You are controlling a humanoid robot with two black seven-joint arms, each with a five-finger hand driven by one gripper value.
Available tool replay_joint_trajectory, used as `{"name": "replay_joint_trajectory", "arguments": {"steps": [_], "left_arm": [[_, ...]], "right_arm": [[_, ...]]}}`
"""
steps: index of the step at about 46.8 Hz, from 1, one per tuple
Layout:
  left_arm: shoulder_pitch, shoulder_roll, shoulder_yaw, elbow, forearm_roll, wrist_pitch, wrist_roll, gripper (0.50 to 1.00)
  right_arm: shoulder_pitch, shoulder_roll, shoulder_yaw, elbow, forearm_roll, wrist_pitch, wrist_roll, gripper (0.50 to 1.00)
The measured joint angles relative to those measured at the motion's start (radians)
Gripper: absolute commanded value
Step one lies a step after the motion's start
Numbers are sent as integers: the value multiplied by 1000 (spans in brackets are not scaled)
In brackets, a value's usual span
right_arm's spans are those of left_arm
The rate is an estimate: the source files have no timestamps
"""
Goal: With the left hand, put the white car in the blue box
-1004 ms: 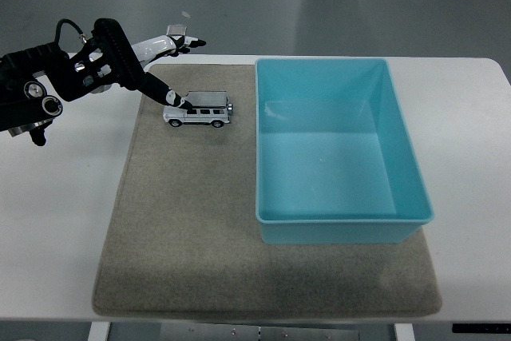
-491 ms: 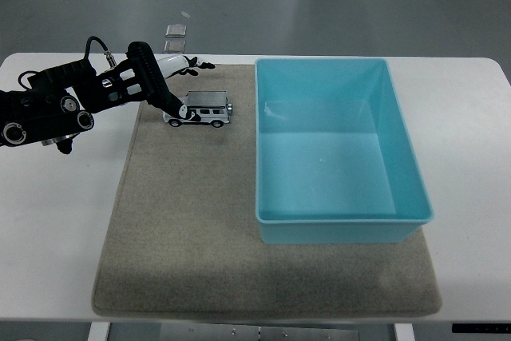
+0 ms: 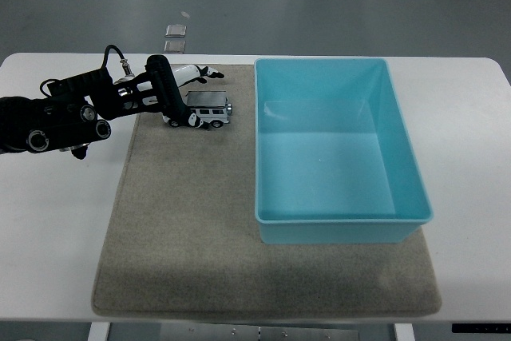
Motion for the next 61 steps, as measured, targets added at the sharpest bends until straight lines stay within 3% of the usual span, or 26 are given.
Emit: {"name": "replay_joint_trajectory", "arguments": {"steps": [20,31,50,61], "left_arm": [[2,-24,37,42,12,32,-1,894],[-2,-26,37,37,12,34,-1,816],[3,-54,46,42,12,37,0,814],[1,-56,59,47,22,38,0,743]], "right_arm": [[0,0,0,0,0,0,0,936],[0,0,-1,0,0,0,0,936],[0,0,0,0,0,0,0,936],[0,0,0,0,0,0,0,936]]}}
